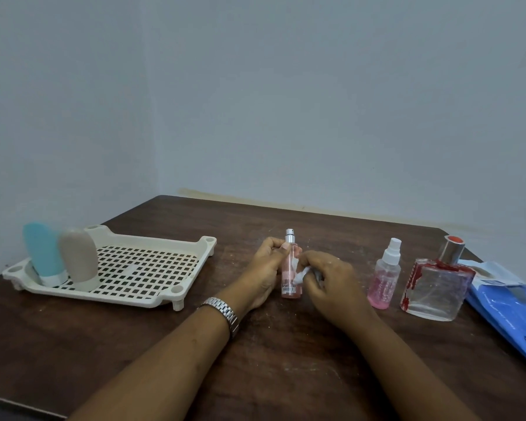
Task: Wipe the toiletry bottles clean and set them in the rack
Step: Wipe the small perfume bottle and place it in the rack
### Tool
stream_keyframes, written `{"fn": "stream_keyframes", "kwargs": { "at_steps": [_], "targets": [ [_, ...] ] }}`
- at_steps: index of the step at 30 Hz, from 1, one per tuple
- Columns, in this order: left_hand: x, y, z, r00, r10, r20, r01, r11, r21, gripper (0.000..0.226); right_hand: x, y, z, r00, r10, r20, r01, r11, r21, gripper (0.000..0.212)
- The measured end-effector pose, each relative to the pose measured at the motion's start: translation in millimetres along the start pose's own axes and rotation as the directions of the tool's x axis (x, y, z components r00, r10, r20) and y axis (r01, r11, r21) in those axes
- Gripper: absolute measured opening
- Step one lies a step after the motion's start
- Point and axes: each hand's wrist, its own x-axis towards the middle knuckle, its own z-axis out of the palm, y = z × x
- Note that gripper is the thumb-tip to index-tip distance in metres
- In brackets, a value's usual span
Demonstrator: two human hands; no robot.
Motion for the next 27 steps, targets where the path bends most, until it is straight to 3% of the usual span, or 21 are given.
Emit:
{"fn": "stream_keyframes", "kwargs": {
  "at_steps": [14,27],
  "targets": [
    [-3.1,-0.7,0.6,1.0,0.017,-0.025,-0.018,1.0,-0.017,0.012,-5.3,-2.1,1.5,0.993,-0.07,0.095,0.084,0.986,-0.143,0.013],
    [0.2,-2.2,-2.5,1.0,0.011,-0.013,-0.011,1.0,0.004,0.011,-3.7,-4.1,4.2,0.994,-0.061,0.088,0.069,0.994,-0.088,0.016]
  ]
}}
